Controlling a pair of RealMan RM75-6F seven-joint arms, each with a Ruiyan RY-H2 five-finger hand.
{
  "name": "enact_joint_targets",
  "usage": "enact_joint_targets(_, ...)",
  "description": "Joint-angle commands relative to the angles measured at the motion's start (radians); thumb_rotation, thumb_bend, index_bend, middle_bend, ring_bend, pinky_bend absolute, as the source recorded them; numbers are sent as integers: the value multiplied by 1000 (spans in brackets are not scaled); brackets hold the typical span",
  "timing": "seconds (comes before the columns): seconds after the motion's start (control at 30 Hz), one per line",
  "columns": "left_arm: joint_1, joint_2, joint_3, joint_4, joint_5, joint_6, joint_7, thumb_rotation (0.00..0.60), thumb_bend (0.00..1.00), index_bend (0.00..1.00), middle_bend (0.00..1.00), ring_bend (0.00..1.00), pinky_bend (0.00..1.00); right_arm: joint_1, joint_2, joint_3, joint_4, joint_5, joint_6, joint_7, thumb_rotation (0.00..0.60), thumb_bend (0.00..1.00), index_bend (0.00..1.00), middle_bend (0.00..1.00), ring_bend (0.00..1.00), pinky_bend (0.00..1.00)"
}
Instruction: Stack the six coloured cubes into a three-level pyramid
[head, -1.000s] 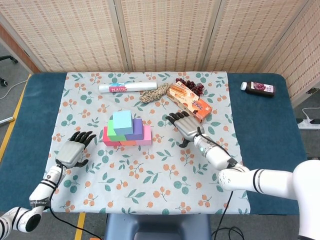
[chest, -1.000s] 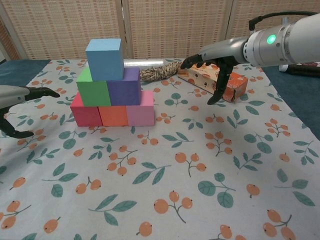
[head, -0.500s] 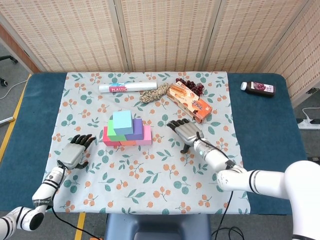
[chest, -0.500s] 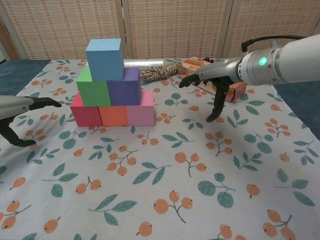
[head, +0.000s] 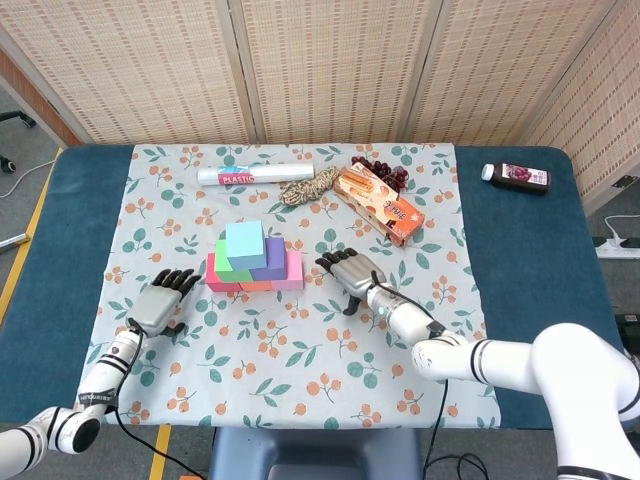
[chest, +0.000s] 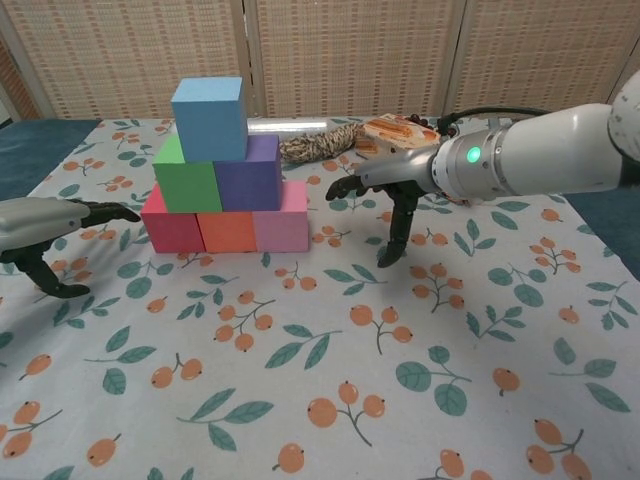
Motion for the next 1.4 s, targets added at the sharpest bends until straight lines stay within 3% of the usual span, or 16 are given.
enact_joint_targets(0.03,-4,-5,-1,4,4,-3,-1,600,308,0,0,0,2,4,-24,10,23,-12,-8,13,600,34,0,0,0,0)
enact_joint_targets(0.87,-26,-23,-3,1,22,-14,9,600,307,0,0,0,2,8,-78,26,86,-45,-21,56,600,34,0,0,0,0)
enact_joint_targets(1.4,7,21,-1,-38,5,18,-9,600,305,0,0,0,2,-14,0,2,-6,-33,42,32,600,34,0,0,0,0)
